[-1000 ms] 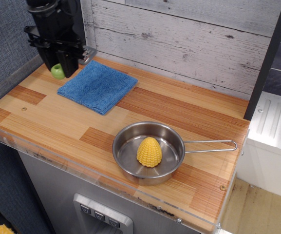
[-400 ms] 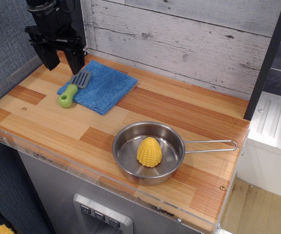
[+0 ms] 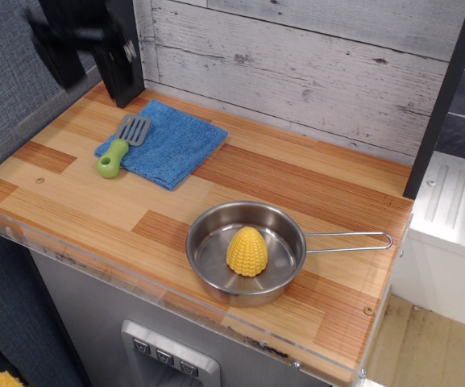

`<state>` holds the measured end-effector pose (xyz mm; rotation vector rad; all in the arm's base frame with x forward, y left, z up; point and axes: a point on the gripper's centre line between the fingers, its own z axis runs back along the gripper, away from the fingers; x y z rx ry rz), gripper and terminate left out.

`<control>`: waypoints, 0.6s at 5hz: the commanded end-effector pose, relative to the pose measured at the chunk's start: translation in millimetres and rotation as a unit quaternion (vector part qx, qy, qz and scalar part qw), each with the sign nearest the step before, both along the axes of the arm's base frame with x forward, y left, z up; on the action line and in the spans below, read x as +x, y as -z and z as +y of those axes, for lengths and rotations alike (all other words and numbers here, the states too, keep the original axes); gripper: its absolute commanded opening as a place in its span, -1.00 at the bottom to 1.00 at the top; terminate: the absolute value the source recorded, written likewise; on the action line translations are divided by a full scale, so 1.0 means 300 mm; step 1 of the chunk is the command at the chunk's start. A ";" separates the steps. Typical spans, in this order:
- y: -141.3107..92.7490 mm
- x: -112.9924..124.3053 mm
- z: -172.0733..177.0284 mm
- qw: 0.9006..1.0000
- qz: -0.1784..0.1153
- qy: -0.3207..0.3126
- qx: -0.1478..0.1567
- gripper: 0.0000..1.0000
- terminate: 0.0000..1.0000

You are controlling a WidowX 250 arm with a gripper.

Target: Put the spatula right on top of the napkin.

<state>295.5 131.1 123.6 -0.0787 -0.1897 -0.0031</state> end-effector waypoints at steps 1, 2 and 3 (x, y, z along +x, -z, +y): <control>-0.030 -0.112 -0.039 0.999 0.024 0.027 0.022 1.00 -1.00; 0.002 -0.125 -0.040 0.997 0.051 0.039 0.044 1.00 -1.00; 0.002 -0.125 -0.040 0.997 0.051 0.039 0.044 1.00 -1.00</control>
